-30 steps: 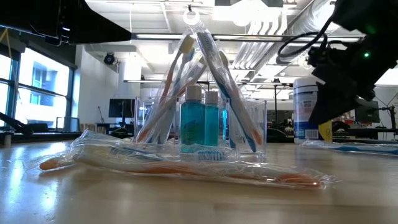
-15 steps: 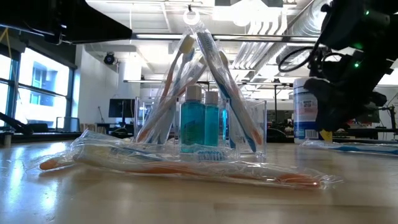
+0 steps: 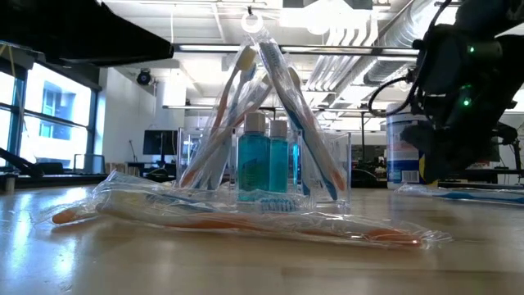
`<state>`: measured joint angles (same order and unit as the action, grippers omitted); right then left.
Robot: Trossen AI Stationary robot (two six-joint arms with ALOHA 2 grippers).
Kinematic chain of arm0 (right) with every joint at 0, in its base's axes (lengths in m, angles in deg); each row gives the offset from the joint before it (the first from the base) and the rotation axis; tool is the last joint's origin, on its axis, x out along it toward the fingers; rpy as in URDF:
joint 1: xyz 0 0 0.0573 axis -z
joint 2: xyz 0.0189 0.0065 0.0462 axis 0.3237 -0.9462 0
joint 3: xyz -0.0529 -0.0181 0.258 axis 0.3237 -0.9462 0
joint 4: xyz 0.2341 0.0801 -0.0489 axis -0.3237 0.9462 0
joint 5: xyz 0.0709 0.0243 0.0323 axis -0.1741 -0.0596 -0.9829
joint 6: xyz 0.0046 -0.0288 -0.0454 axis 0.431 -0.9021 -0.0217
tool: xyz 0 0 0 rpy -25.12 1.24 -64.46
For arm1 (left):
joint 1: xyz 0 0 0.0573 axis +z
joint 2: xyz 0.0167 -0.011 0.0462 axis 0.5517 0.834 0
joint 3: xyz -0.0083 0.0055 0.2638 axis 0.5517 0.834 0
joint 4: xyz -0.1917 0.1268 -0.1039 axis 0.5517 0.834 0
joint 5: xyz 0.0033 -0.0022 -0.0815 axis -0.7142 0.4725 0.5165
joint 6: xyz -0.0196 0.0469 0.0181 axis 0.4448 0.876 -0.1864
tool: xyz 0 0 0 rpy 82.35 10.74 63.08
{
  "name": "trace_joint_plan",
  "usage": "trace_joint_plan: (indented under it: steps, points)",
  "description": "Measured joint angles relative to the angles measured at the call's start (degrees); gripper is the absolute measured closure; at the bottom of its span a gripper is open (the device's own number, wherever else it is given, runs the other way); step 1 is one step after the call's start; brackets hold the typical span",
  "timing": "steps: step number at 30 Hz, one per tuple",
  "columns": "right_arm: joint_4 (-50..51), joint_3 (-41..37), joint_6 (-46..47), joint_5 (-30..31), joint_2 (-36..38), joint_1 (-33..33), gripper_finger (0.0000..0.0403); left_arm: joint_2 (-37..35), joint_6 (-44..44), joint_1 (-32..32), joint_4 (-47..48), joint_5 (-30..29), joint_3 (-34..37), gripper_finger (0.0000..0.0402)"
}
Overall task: Pick & Place toothbrushing station
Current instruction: Put the blue toothbrush into the transparent organizer
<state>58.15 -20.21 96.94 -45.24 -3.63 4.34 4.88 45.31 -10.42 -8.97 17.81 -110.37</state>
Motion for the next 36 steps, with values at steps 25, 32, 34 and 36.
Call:
trace_joint_plan:
  steps: [25,32,34,36]
  points:
    - [-8.79,0.13,-12.03,-3.19,-8.62,4.87,0.0385,0.0,-7.12,0.91,3.62,16.33,0.02,0.0258]
    - [-6.77,0.11,-13.16,-1.9,-7.47,2.23,0.0395,0.0,-7.29,1.11,3.84,16.33,0.02,0.0258]
    - [-3.91,0.89,-11.8,-2.68,-6.15,1.01,0.0395,0.0,-7.29,1.13,3.88,16.33,0.02,0.0258]
    - [-1.12,2.21,-10.29,-1.8,-4.11,-0.86,0.0396,0.0,-7.33,1.13,3.99,16.33,0.02,0.0258]
